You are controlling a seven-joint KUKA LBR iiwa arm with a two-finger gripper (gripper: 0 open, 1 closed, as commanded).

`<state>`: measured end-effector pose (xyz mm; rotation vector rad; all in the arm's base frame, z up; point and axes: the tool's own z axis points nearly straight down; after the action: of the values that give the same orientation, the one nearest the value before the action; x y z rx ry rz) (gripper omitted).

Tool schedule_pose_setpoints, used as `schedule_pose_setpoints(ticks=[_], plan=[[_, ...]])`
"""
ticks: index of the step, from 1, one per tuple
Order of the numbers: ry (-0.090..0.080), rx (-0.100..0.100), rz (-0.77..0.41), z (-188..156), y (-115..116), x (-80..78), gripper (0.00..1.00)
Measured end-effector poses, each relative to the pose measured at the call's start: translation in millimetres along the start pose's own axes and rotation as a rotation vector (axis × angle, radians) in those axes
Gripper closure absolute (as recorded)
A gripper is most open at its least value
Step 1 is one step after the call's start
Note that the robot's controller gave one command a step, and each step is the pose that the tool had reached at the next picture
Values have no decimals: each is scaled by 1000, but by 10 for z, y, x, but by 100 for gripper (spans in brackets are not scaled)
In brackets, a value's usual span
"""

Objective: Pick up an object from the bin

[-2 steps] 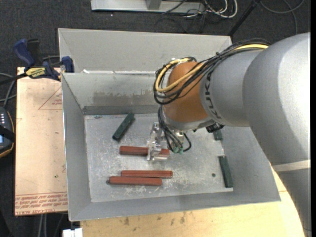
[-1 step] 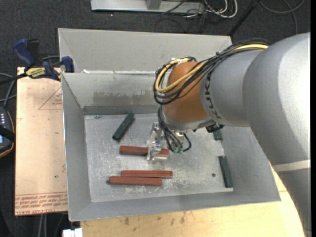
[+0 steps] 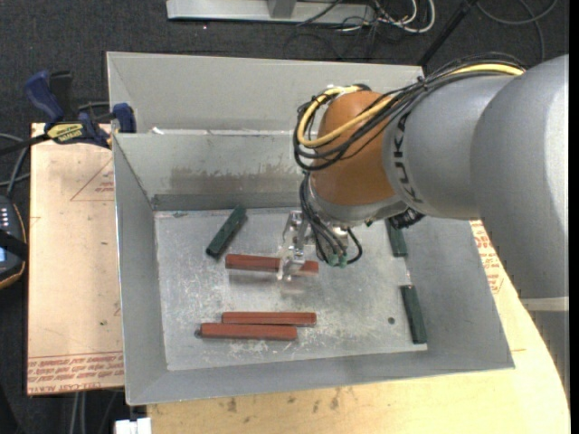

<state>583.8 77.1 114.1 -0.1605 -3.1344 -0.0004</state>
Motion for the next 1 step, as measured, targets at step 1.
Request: schedule_pose_setpoints(ticks=[1], plan=[[-15, -3, 6, -196, -43, -136, 100]])
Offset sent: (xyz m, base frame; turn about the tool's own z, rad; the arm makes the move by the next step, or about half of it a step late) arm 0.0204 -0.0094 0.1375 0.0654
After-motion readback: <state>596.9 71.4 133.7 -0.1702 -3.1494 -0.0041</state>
